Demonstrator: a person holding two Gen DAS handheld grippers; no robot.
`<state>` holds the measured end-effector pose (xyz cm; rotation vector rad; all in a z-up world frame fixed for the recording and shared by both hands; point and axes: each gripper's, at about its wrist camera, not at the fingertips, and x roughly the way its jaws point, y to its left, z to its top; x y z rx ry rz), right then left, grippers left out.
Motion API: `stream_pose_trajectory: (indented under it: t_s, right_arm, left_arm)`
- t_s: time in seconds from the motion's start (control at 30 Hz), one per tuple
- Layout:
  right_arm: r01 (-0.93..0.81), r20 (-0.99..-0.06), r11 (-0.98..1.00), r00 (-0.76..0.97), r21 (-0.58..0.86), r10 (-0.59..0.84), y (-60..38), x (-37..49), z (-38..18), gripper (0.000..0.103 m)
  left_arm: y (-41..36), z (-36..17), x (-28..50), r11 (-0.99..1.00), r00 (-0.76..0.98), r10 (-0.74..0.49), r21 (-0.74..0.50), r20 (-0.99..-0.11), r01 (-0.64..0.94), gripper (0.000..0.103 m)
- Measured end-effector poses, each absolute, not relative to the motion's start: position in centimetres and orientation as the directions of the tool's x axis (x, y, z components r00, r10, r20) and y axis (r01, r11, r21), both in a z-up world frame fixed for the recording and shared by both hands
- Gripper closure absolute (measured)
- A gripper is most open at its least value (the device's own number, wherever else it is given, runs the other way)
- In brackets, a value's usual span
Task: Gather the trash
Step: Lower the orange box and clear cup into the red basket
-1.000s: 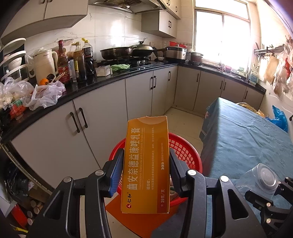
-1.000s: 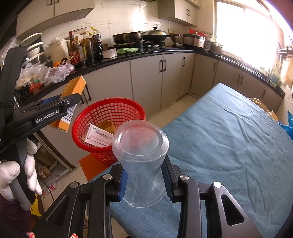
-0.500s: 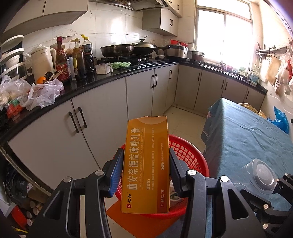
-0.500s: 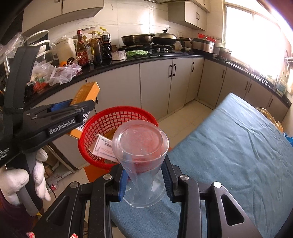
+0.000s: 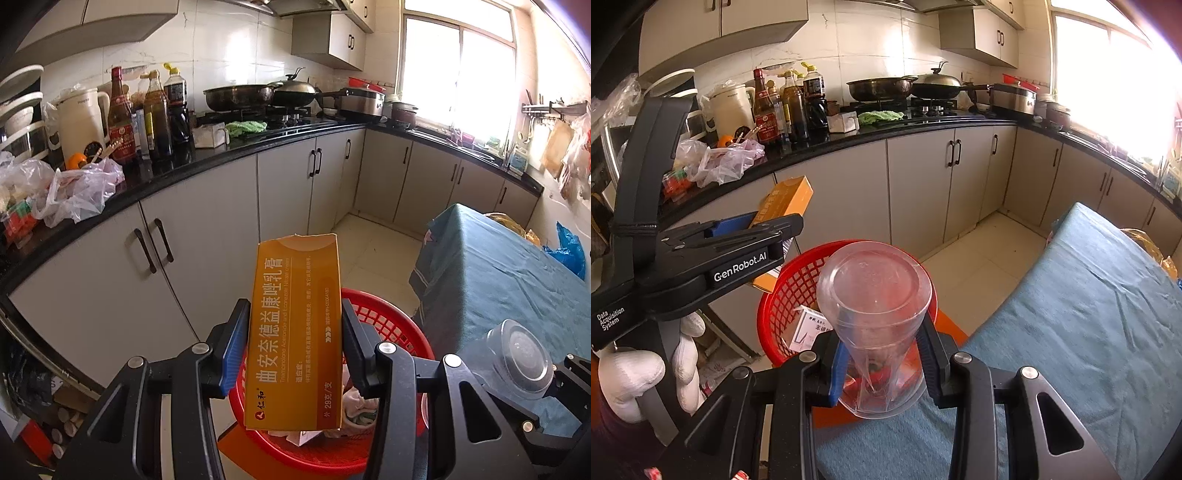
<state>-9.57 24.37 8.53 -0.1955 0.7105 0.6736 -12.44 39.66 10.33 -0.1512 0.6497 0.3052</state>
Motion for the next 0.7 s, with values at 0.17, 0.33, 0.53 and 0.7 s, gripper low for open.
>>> stream_pose_trajectory:
  t_s: [0.17,0.33,0.53,0.7]
  right_arm:
    - [-0.623,-0.667,0.780,0.555,0.062,0.497,24.5,-8.9,8.0,0.066]
    - [-0.616,-0.677,0.784,0.545,0.076,0.494,24.8,-8.5,7.5,0.066]
    - [-0.611,-0.671,0.785,0.541,0.099,0.506,24.4,-8.9,7.4,0.066]
    - [-0.605,-0.672,0.789,0.541,0.108,0.506,23.5,-9.5,7.3,0.066]
  left_arm:
    - [40.6,9.4,-11.9,0.940,0.740,0.218,-0.067,-0.636,-0.335,0.057]
    - [41.3,8.8,-11.6,0.937,0.732,0.205,-0.085,-0.650,-0.338,0.057]
    - [41.1,9.2,-12.7,0.939,0.748,0.184,-0.110,-0.638,-0.325,0.057]
    - [40.3,9.9,-14.0,0.945,0.771,0.153,-0.136,-0.619,-0.296,0.057]
